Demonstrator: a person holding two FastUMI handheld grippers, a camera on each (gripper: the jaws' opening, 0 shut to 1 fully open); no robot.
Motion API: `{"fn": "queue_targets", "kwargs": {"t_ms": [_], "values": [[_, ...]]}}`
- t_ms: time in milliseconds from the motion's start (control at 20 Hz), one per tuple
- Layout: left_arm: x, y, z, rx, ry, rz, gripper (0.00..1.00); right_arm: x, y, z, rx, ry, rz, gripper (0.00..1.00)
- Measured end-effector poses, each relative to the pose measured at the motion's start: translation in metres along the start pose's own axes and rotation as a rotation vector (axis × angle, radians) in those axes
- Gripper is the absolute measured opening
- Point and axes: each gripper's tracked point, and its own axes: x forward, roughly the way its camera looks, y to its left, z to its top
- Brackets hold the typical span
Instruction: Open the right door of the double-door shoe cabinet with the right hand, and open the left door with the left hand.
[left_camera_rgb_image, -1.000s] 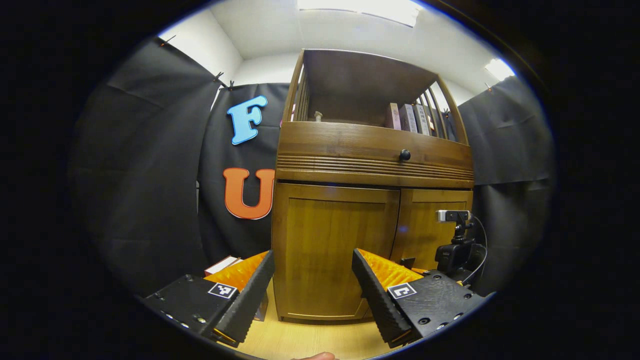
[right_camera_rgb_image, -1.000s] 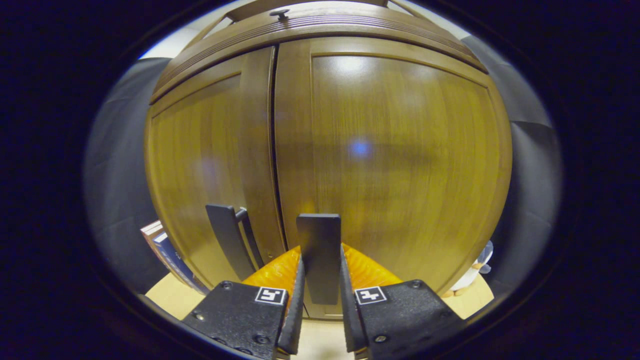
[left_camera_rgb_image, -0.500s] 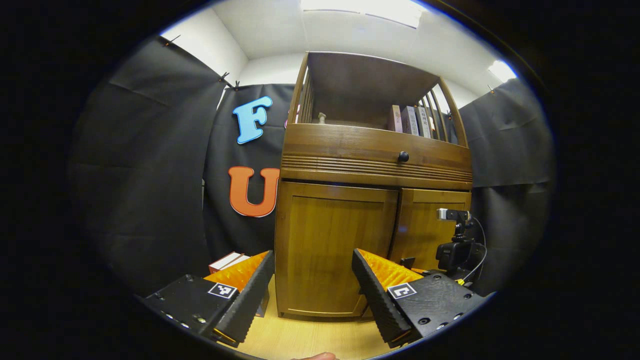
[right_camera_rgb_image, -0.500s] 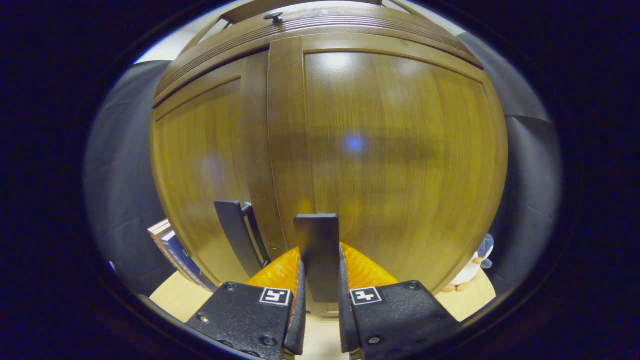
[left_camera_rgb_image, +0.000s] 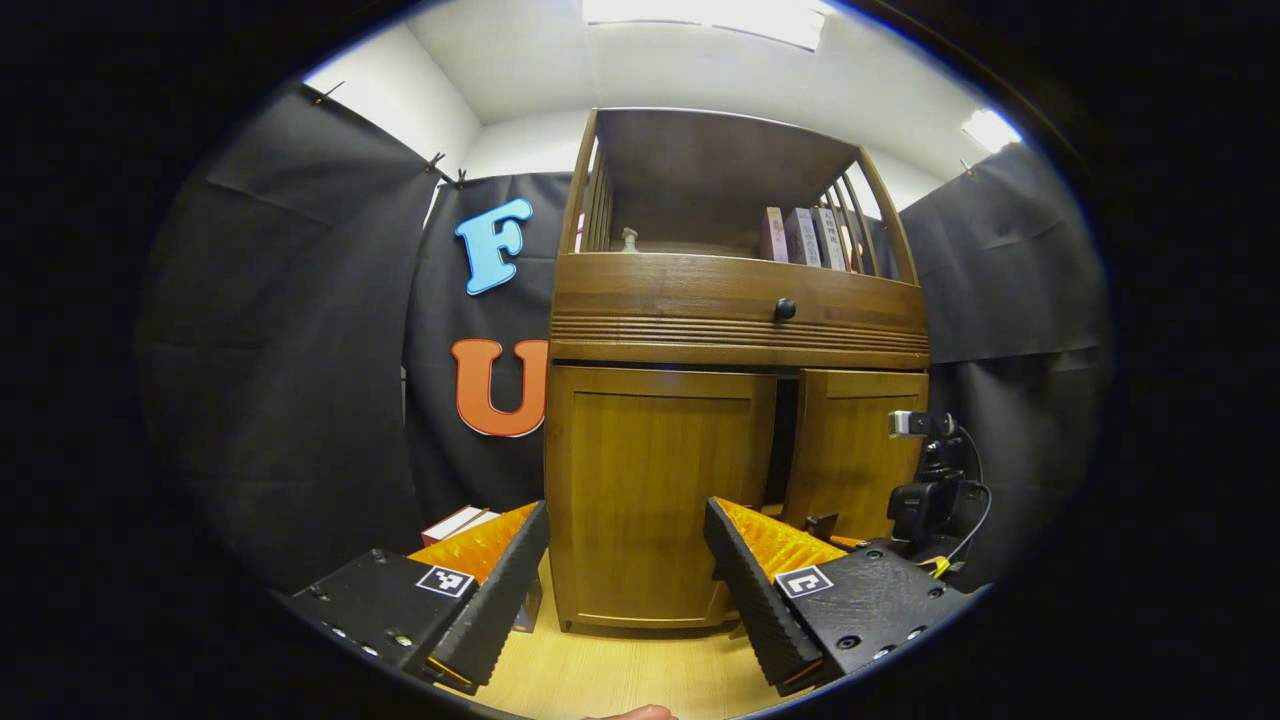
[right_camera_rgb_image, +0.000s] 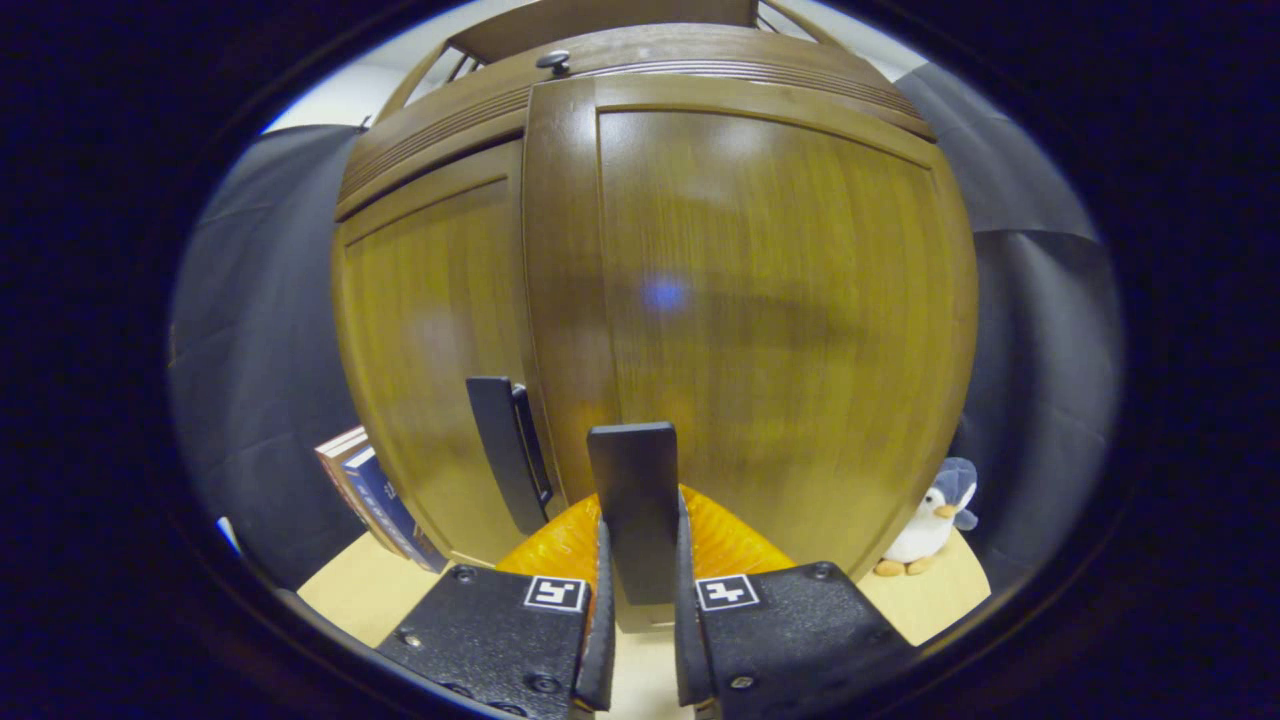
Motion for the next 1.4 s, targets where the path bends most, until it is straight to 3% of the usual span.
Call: {"fn": "queue_targets", "kwargs": {"t_ms": [150, 650, 700, 750, 1400], "values": [[-0.001, -0.007, -0.003, 0.000, 0.012, -0.014, 0.97, -0.016, -0.004, -0.003, -0.004, 0.002, 0.001, 0.27], [-0.002, -0.026, -0.011, 0.006, 0.032, -0.043, 0.94, -0.066, -0.023, -0.016, 0.020, -0.011, -0.040, 0.26], [-0.002, -0.027, -0.012, 0.019, 0.034, -0.039, 1.00, -0.070, -0.027, -0.018, 0.019, -0.017, -0.042, 0.26], [-0.001, -0.028, -0.014, 0.027, 0.037, -0.037, 0.94, -0.075, -0.030, -0.018, 0.016, -0.021, -0.046, 0.27], [0.010, -0.057, -0.022, 0.065, 0.045, -0.091, 0.94, -0.134, -0.079, -0.033, 0.031, -0.011, -0.135, 0.25]]}}
